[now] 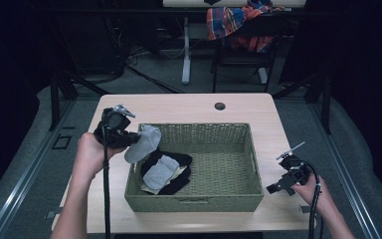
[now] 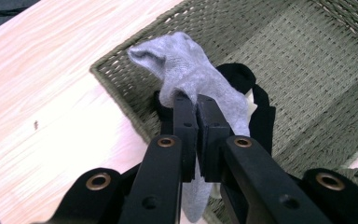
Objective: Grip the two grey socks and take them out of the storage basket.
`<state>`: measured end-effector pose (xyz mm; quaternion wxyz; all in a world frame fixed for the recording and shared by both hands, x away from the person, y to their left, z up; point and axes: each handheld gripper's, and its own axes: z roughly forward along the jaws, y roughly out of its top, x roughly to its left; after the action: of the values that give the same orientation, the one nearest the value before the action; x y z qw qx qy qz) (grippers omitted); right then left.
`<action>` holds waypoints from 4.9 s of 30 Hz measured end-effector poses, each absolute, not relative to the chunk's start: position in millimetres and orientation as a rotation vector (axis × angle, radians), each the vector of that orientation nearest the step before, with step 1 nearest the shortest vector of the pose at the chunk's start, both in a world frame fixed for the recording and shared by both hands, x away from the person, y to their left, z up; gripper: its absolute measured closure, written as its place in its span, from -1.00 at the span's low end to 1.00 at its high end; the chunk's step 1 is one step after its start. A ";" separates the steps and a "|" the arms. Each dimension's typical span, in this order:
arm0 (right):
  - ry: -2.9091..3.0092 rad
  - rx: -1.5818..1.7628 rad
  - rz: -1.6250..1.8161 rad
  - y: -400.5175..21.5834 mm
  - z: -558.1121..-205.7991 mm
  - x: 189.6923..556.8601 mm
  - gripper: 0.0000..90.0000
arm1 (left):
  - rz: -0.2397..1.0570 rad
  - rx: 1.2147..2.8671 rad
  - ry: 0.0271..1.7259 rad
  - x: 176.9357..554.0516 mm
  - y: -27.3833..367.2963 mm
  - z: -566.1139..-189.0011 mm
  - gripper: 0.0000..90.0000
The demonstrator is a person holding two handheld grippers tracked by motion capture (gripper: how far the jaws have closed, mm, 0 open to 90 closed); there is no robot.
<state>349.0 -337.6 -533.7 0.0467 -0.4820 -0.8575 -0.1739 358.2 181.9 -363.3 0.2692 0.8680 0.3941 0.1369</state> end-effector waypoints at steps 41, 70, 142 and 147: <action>-2.630 -1.477 -0.519 -337.4 -533.8 349.4 -0.90 | 0.411 2.192 1.421 379.0 280.9 -397.7 0.96; -2.644 -1.502 -0.521 -335.7 -535.7 347.8 -0.90 | 0.346 2.185 1.584 396.6 302.5 -459.4 0.96; -2.633 -1.464 -0.513 -337.3 -536.0 349.0 -0.90 | 0.186 2.457 1.189 385.9 134.9 -459.0 -0.70; -2.613 -1.502 -0.553 -337.7 -538.5 346.2 -0.90 | 0.155 2.499 1.185 389.4 122.4 -471.4 -0.61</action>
<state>346.2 -337.7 -538.5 0.0389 -0.4898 -0.8521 -0.1804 389.4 122.4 -471.4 0.1846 0.8866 0.4205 0.0549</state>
